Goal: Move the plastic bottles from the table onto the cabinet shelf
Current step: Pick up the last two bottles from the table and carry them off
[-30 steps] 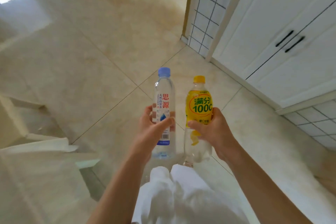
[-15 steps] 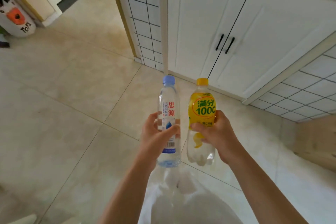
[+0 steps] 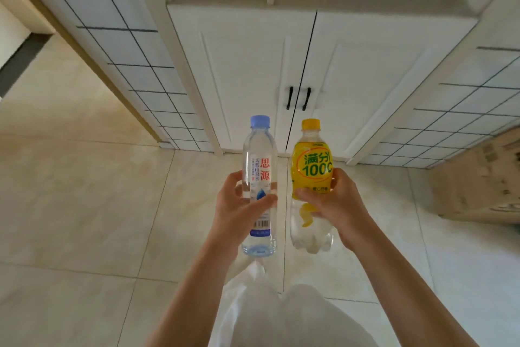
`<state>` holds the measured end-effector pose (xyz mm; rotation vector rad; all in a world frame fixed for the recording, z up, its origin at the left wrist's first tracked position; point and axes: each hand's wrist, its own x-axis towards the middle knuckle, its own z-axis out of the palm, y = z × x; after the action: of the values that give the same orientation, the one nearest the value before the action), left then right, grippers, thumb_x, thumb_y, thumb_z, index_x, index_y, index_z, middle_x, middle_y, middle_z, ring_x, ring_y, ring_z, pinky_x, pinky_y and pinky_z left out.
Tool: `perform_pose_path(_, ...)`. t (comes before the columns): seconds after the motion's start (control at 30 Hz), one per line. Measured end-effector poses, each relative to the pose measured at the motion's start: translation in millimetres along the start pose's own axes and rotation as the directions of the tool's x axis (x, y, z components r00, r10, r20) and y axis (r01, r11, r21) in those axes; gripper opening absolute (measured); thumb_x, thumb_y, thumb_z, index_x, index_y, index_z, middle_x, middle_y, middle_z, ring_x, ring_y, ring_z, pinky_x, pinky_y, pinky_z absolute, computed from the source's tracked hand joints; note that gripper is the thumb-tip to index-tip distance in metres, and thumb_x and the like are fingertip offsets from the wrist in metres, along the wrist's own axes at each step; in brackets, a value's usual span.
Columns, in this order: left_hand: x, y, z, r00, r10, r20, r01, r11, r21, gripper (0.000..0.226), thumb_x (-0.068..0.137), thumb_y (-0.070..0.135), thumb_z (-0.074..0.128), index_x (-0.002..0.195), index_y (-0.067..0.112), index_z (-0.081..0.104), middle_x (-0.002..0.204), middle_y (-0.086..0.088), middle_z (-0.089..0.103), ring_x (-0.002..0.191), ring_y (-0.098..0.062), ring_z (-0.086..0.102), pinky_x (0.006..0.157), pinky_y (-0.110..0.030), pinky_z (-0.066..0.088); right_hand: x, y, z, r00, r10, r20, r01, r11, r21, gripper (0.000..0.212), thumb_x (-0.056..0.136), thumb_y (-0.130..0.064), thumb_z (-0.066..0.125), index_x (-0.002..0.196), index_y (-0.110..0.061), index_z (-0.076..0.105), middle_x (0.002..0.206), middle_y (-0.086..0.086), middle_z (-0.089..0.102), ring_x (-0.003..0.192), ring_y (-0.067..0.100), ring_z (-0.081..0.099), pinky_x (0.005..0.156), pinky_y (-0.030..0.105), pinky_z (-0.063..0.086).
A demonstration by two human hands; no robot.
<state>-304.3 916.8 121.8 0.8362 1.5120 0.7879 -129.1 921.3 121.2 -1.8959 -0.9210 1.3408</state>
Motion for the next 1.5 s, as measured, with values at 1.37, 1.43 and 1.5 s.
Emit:
perform_pose_path(1.37, 382.2, 324.1, 156.1, 0.854, 0.520, -0.012, -0.512, 0.844, 0.159, 0.067, 0.064, -0.001, 0.083, 0.116, 0.015, 0.044, 0.108, -0.004, 0.065, 0.097, -0.016, 0.068, 0.078, -0.033, 0.057, 380.0, -303.1, -108.0, 0.789, -0.536, -0.301, 0.535, 0.840, -0.095, 0.067, 0.057, -0.013, 0.088, 0.111, -0.014, 0.049, 0.099, -0.003, 0.065, 0.090, 0.019, 0.065, 0.078, 0.042, 0.056)
perform_pose_path(1.43, 393.7, 327.3, 155.1, 0.852, 0.523, -0.012, -0.514, 0.842, 0.166, 0.069, 0.066, -0.001, 0.083, 0.121, 0.013, 0.043, 0.105, 0.000, 0.064, 0.096, -0.014, 0.067, 0.080, -0.033, 0.057, 388.9, -305.5, -102.1, 0.792, -0.528, -0.306, 0.535, 0.842, -0.067, 0.068, 0.058, -0.012, 0.088, 0.114, -0.014, 0.048, 0.101, -0.003, 0.064, 0.092, 0.019, 0.065, 0.080, 0.041, 0.056)
perform_pose_path(1.5, 401.0, 331.7, 154.5, 0.850, 0.526, -0.015, -0.518, 0.841, 0.156, 0.070, 0.066, -0.002, 0.082, 0.123, 0.011, 0.043, 0.099, 0.007, 0.063, 0.091, -0.007, 0.066, 0.076, -0.026, 0.056, 396.4, -306.8, -98.1, 0.790, -0.530, -0.308, 0.538, 0.840, -0.064, 0.070, 0.060, -0.013, 0.088, 0.117, -0.013, 0.048, 0.103, -0.002, 0.065, 0.093, 0.019, 0.065, 0.081, 0.041, 0.056)
